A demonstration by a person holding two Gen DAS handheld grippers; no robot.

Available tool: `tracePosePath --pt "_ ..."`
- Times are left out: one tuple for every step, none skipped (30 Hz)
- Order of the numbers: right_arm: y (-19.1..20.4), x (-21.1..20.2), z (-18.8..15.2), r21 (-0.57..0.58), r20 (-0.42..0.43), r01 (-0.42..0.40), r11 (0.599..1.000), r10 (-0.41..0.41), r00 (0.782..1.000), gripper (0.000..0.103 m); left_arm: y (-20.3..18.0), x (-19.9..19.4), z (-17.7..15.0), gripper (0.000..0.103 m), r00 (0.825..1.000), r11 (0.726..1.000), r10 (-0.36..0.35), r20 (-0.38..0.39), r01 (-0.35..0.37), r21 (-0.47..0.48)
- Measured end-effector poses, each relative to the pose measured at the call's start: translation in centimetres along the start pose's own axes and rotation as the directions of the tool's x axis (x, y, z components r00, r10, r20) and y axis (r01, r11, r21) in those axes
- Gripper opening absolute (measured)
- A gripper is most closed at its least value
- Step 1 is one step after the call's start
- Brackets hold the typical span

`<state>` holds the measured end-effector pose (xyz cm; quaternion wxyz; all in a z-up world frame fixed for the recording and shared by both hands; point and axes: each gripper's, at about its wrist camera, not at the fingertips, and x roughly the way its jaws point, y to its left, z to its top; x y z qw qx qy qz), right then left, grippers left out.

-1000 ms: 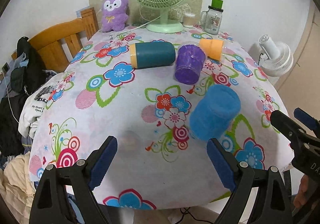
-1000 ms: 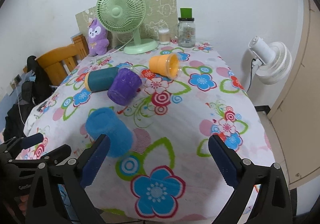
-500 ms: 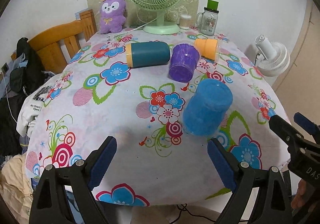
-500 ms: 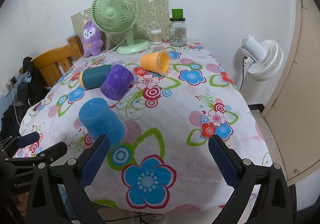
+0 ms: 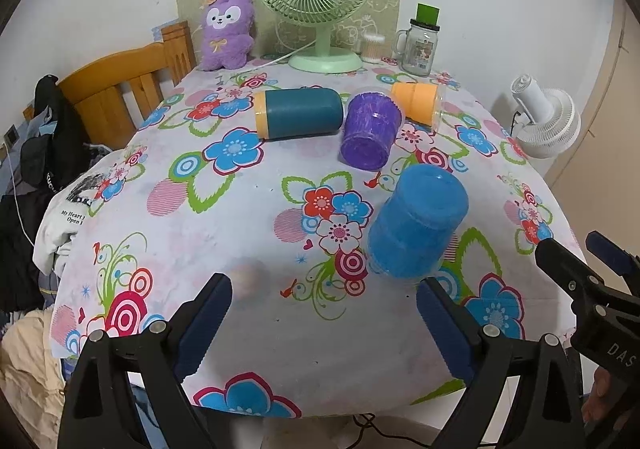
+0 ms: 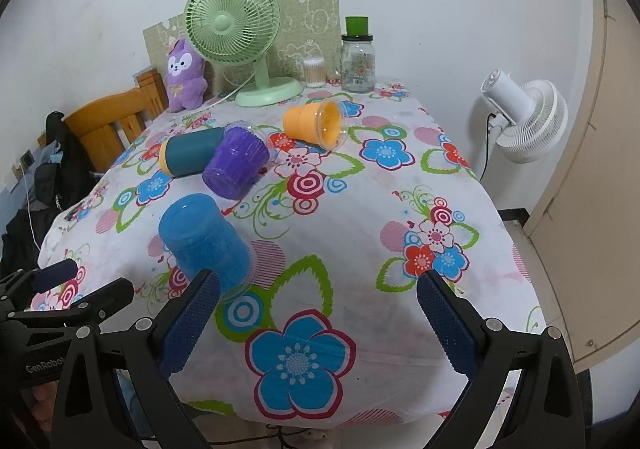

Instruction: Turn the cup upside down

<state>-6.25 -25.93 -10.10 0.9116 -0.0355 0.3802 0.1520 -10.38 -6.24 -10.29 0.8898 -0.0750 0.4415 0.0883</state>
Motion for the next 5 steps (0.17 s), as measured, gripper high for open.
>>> tracePosePath --pt "0.02 0.04 -0.01 -0.001 -0.001 0.0 1.0 0.0 1.0 0.1 0.04 0.01 0.0 0.095 1.0 1.0 0.002 -0.001 -0.002 -0.002" --pt "0.05 0.06 -0.02 -0.002 -0.002 0.0 1.0 0.0 1.0 0.1 0.07 0.02 -0.02 0.096 1.0 1.0 0.002 -0.001 -0.002 -0.002" --pt "0.07 0.08 -0.04 -0.002 -0.002 -0.001 1.0 0.001 1.0 0.1 0.08 0.02 -0.02 0.096 1.0 1.0 0.002 -0.001 -0.002 -0.003" --pt "0.1 0.12 -0.04 -0.003 -0.003 -0.001 1.0 0.001 1.0 0.1 0.1 0.03 -0.01 0.096 1.0 1.0 0.002 -0.001 -0.002 -0.003" --pt "0.08 0.12 -0.06 -0.002 -0.004 0.0 1.0 0.0 1.0 0.1 0.1 0.04 -0.03 0.096 1.0 1.0 0.002 -0.001 -0.002 -0.004"
